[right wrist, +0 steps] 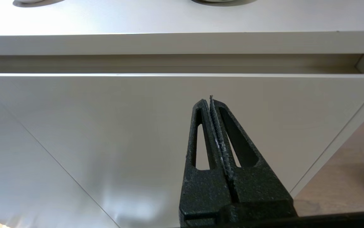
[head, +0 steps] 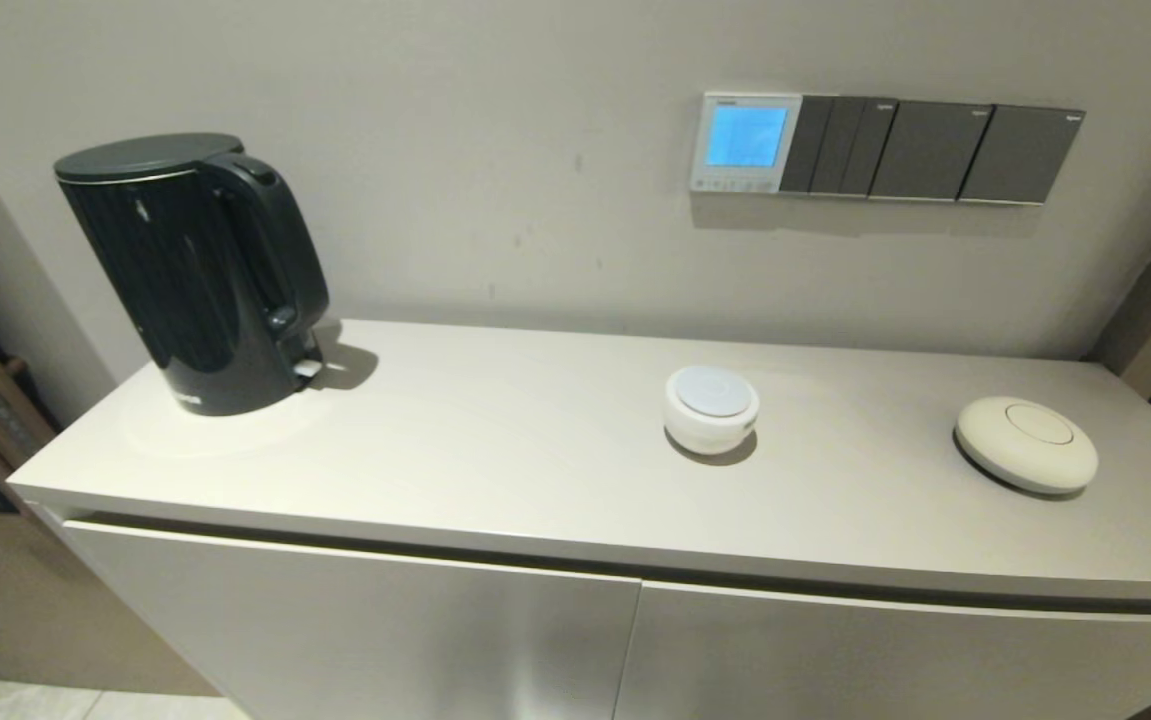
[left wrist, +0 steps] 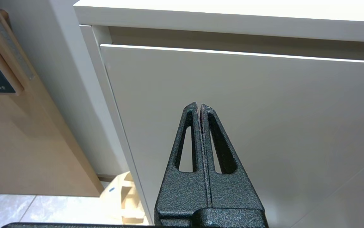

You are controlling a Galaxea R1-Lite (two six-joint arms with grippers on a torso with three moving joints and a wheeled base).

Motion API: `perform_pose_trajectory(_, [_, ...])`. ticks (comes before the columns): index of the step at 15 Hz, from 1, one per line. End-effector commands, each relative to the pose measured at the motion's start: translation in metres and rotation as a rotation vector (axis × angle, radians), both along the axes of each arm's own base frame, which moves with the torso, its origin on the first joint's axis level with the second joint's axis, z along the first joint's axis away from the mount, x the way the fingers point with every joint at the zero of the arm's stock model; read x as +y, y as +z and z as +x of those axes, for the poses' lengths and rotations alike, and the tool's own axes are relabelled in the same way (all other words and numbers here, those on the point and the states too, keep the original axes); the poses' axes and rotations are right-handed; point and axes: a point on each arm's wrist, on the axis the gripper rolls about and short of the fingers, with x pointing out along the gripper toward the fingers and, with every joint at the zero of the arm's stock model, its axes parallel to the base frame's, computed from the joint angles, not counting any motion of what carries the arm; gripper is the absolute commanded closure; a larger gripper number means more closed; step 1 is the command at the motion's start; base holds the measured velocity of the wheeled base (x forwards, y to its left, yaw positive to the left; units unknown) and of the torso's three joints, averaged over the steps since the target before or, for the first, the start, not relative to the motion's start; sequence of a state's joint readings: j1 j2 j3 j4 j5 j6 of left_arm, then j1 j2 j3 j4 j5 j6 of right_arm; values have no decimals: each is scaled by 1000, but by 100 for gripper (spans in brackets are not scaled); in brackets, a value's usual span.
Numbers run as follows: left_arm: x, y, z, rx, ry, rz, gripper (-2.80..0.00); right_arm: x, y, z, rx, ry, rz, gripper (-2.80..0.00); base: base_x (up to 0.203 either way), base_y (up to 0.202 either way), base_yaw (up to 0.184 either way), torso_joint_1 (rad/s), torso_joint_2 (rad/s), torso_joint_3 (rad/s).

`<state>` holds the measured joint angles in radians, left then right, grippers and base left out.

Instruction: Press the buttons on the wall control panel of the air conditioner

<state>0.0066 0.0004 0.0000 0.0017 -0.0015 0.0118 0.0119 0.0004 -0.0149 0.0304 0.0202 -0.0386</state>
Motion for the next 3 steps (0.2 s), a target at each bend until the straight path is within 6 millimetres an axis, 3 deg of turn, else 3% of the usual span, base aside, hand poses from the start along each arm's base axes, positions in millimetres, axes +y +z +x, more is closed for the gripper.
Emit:
perform_pose_trajectory(1, [0, 0, 0, -1, 0, 1, 0, 0, 0, 0, -13, -1, 19, 0, 0, 0, 0, 0, 0, 0])
perform_pose_trajectory(3, [0, 0, 0, 0, 1, 1, 0, 0, 0, 1, -32, -1, 24, 0, 0, 0, 0, 0, 0, 0])
